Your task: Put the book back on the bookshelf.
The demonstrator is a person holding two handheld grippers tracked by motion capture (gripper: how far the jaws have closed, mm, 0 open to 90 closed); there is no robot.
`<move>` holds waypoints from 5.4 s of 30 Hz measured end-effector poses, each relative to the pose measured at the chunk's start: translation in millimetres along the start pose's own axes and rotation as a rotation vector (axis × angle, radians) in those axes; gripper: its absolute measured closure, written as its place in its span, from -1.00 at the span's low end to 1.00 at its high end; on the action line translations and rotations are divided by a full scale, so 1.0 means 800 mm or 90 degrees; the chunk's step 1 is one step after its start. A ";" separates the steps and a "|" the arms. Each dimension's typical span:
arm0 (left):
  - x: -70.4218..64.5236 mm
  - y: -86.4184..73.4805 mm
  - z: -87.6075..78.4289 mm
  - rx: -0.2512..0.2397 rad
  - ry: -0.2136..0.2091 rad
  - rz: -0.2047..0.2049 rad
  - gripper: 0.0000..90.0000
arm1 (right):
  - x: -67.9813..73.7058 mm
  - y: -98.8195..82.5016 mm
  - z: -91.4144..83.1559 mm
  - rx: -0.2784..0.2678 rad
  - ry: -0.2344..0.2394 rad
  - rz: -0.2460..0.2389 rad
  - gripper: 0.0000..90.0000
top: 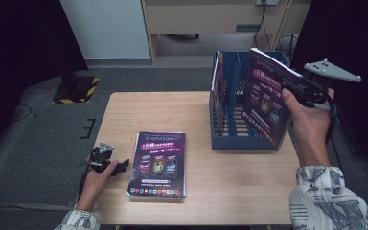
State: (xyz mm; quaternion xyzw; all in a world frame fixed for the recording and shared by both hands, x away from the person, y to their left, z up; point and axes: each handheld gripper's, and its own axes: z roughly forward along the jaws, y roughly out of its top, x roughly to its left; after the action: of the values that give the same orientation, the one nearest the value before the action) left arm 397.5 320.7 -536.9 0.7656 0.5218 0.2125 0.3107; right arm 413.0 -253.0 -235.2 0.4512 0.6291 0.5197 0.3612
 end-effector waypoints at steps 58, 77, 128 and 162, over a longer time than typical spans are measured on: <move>0.006 0.002 0.001 -0.010 0.004 -0.007 -0.91 | 0.000 -0.026 0.115 -0.034 -0.124 0.032 0.83; 0.005 0.002 0.001 -0.009 0.005 -0.006 -0.92 | 0.002 -0.057 0.142 -0.044 -0.113 0.050 0.83; 0.003 0.003 0.002 -0.004 0.006 -0.005 -0.95 | -0.002 -0.120 0.189 0.008 -0.083 0.035 0.83; 0.003 0.003 0.002 -0.005 0.005 -0.005 -0.95 | -0.029 -0.109 0.182 -0.021 -0.160 0.015 0.83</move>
State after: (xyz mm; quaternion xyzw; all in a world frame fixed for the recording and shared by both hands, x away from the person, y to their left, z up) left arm 401.2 321.7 -536.6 0.7612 0.5254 0.2163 0.3127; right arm 538.4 -231.4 -349.8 0.5142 0.5649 0.4734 0.4386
